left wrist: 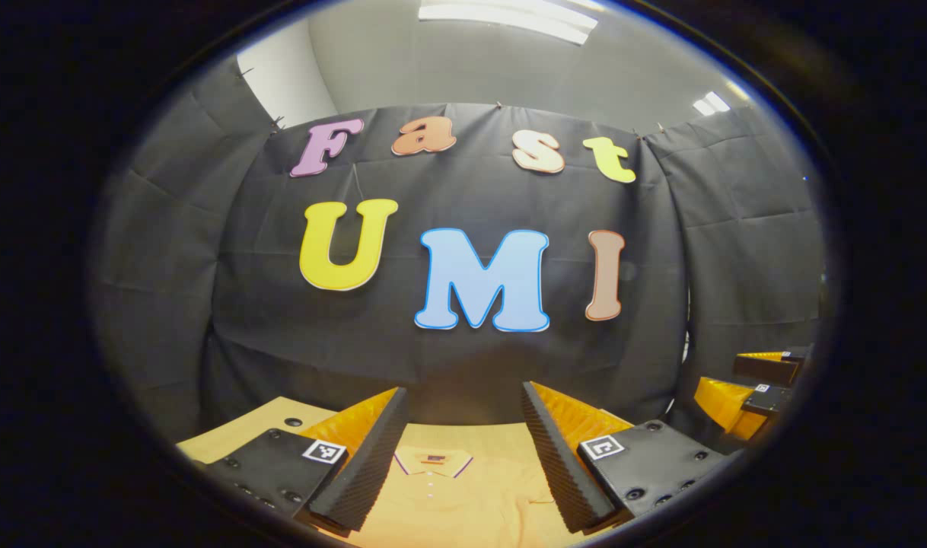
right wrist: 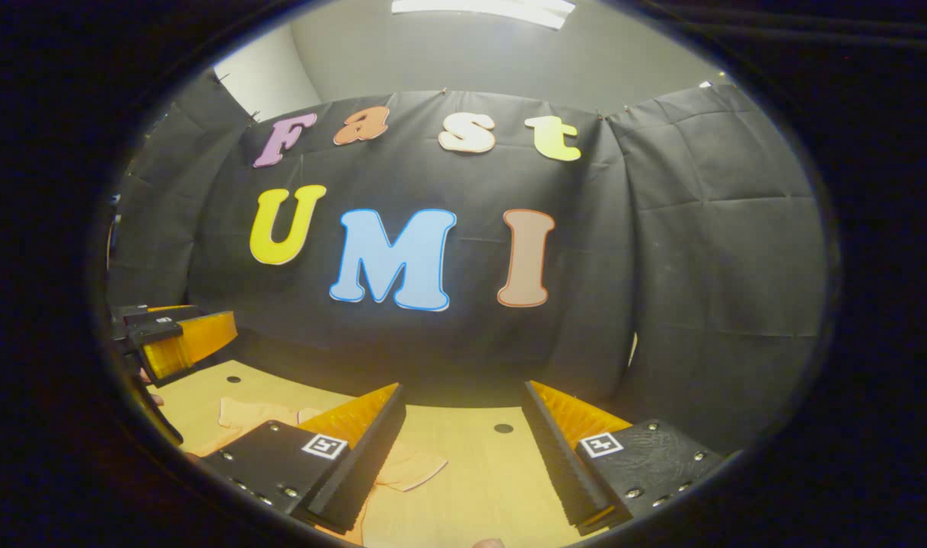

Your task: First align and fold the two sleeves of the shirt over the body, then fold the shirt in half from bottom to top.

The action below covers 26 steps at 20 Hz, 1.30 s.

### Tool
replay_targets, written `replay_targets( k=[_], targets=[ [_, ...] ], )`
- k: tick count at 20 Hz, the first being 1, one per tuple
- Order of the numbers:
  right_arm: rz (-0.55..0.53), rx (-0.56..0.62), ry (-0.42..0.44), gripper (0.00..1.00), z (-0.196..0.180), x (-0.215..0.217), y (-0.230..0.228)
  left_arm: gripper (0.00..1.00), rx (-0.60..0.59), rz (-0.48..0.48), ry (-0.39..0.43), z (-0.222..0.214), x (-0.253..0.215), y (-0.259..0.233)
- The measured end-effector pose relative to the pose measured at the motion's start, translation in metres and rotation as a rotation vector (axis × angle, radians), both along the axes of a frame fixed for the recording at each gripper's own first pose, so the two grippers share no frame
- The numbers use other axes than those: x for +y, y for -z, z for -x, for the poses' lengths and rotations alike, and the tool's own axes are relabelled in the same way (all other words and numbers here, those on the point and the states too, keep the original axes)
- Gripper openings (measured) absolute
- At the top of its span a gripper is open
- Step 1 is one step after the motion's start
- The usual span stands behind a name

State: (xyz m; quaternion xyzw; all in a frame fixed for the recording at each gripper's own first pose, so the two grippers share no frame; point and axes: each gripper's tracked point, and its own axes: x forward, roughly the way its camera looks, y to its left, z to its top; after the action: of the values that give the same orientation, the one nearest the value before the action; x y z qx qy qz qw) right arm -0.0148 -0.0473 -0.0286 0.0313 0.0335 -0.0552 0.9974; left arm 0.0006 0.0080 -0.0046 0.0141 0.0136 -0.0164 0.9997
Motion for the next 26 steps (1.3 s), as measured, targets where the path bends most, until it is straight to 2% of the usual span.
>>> replay_targets(
  k=[6, 14, 17, 20, 26],
  targets=[
    [0.001, 0.015, 0.019, 0.95, -0.006, -0.007, 0.006, 0.96, 0.041, 0.041, -0.042, -0.001, 0.012, 0.009],
    [-0.004, 0.061, -0.084, 0.95, -0.053, 0.028, 0.033, 0.96, 0.045, 0.010, -0.107, 0.004, 0.040, 0.004],
    [-0.013, 0.080, -0.119, 0.95, -0.086, 0.045, 0.054, 0.95, 0.049, 0.016, -0.136, 0.007, 0.049, 0.003],
    [-0.036, 0.148, -0.154, 0.96, -0.117, 0.067, 0.091, 0.96, 0.051, 0.018, -0.168, 0.006, 0.061, 0.004],
    [-0.057, 0.345, -0.129, 0.96, -0.167, 0.088, 0.181, 0.96, 0.052, -0.001, -0.126, 0.003, 0.072, 0.003]
  ],
)
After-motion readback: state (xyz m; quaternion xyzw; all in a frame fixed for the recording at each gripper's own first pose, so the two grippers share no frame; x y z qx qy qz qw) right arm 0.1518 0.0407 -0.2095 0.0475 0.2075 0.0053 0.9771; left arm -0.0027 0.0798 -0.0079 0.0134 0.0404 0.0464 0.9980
